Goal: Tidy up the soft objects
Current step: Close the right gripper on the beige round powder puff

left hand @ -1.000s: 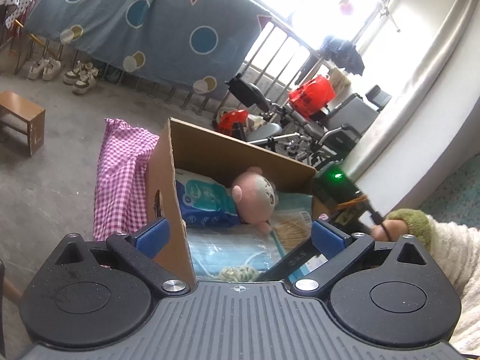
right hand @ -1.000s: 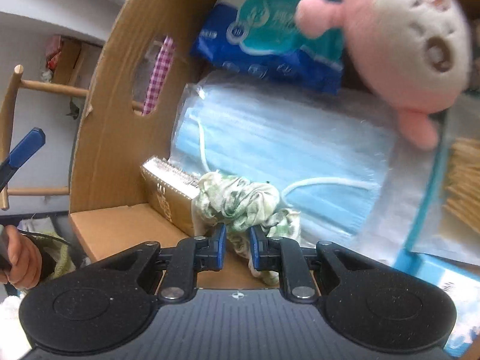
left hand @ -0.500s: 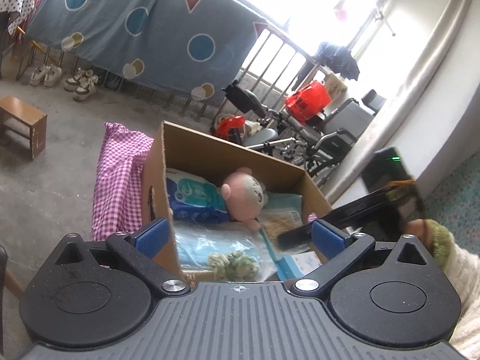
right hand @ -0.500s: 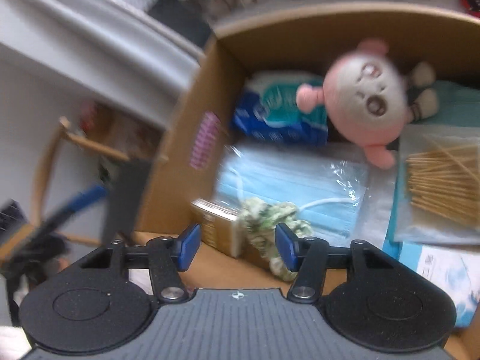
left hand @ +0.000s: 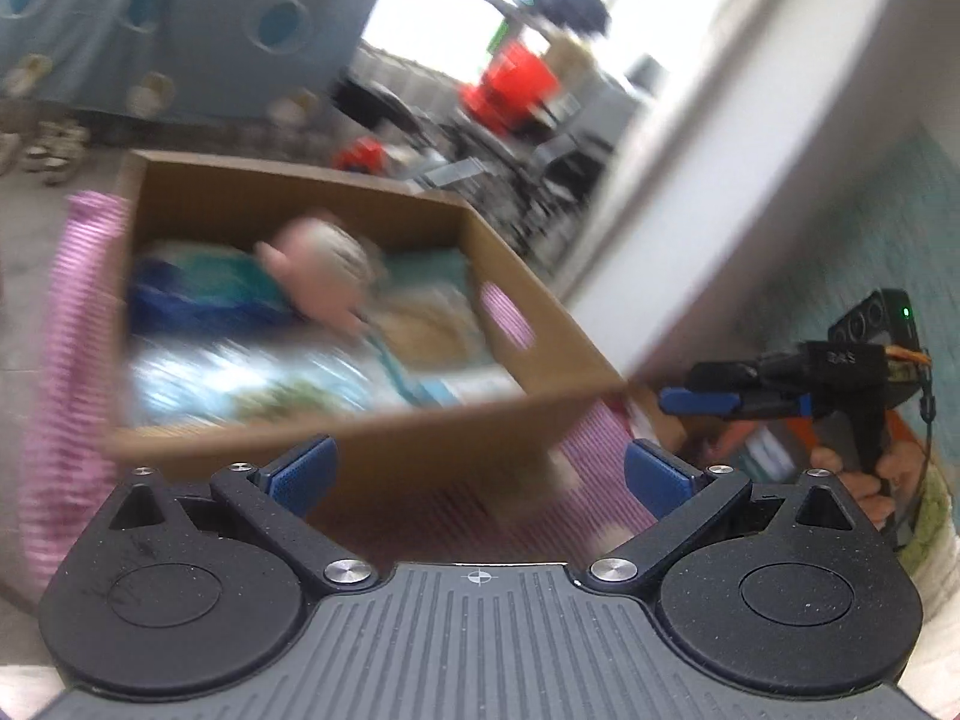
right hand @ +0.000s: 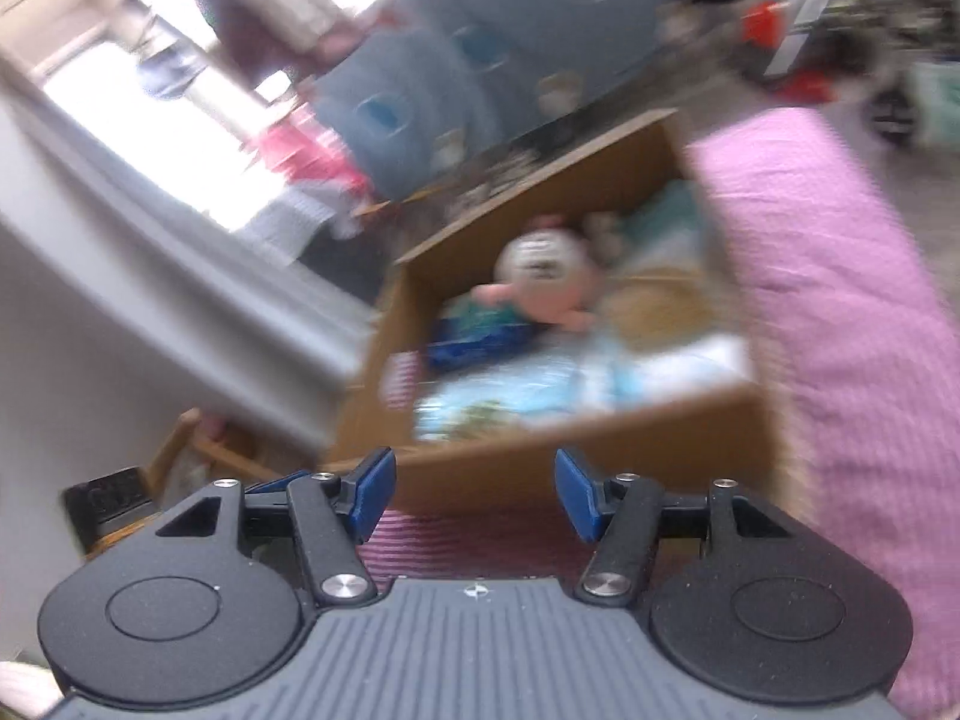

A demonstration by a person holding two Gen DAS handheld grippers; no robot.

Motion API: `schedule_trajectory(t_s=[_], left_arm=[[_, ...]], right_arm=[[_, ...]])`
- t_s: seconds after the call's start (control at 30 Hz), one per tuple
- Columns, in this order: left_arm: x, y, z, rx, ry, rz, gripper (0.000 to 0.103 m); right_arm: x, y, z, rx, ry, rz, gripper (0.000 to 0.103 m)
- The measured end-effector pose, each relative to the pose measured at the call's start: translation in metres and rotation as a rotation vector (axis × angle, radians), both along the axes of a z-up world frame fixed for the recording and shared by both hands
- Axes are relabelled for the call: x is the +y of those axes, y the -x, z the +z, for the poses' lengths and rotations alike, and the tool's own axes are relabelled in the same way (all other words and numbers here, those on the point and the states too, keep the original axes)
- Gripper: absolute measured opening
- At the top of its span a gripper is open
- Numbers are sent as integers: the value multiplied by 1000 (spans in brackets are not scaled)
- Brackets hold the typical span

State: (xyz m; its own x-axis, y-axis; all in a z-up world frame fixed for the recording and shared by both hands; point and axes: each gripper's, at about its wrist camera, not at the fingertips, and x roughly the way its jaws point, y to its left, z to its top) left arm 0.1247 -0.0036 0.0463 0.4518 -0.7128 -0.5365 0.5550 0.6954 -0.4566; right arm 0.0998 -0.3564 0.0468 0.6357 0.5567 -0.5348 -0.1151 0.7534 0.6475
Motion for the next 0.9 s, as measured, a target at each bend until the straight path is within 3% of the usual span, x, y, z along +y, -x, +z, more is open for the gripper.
schedule_trajectory(t_s=[0.2, 0.37, 0.43, 0.77, 0.9], left_arm=[[-82, 14, -40, 18, -86, -218, 101], [-141, 23, -70, 5, -158, -372, 101], [-160, 24, -81, 5, -181, -419, 99], [-212, 28, -111, -25, -280, -478, 75], [-221, 27, -118, -31, -315, -481, 64]], right_arm=[[-21, 55, -55, 60, 181, -206, 60], [-27, 64, -86, 98, 242, -272, 58], [-30, 66, -96, 106, 223, -272, 56], [-38, 65, -127, 151, 181, -251, 46], [-38, 62, -134, 157, 171, -232, 37]])
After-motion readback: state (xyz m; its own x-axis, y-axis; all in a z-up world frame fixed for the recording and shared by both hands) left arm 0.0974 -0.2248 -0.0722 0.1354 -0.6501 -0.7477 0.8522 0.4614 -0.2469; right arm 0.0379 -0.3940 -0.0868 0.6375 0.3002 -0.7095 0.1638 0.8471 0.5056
